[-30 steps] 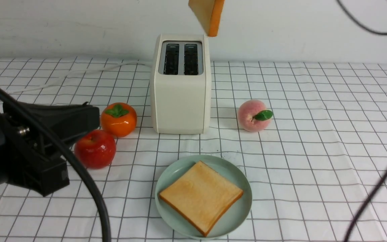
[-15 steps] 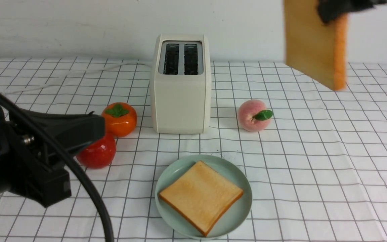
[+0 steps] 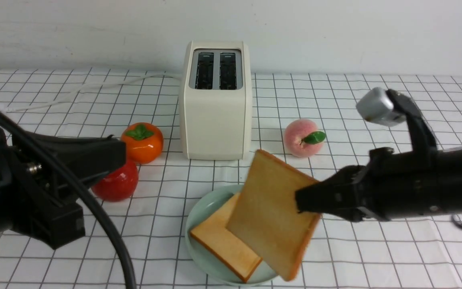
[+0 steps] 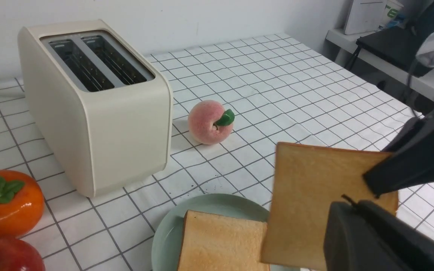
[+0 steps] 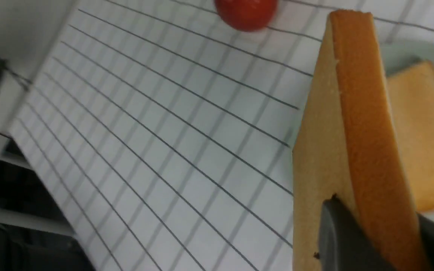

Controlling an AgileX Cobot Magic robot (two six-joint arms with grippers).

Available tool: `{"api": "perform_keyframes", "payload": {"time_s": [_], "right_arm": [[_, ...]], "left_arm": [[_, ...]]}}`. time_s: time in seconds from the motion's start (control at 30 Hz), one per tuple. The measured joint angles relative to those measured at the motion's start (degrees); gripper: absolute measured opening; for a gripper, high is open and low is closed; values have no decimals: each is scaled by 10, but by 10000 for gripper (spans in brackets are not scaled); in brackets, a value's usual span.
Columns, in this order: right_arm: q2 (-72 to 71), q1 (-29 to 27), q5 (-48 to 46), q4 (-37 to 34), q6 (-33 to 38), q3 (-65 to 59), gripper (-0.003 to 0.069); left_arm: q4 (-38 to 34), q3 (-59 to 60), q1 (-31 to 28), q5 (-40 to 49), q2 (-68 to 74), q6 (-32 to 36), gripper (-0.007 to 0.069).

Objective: Take toasted bread from bread machine on white checkered table place on plate.
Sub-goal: 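Place the held slice of bread on top of the slice on the plate with the right gripper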

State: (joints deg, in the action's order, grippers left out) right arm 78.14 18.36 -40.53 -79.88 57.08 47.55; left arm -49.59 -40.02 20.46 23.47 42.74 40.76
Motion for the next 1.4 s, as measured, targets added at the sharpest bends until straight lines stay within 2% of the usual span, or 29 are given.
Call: {"api": "perform_keyframes", "payload": {"time_s": [0.03,0.07,0.13,0.23,0.57,0.9,1.4], "right_arm": [[4,0,-1,-13,24,-1,108],[32,0,-5,-87,83,-4,108],[69,0,-7,-144,148,-4,108],[108,0,-7,-164,175,-4,108],[170,0,-36,-175,214,-3,108],[202,0,-48,-177,218,51,108],[245,6,-54,-177,218,60,108]], "left_arm": [[0,0,0,0,0,0,-13],[0,0,0,0,0,0,-13],[0,0,0,0,0,0,-13],[0,0,0,0,0,0,-13],[0,0,0,0,0,0,-13],[0,0,0,0,0,0,-13],[0,0,0,0,0,0,-13]]}}
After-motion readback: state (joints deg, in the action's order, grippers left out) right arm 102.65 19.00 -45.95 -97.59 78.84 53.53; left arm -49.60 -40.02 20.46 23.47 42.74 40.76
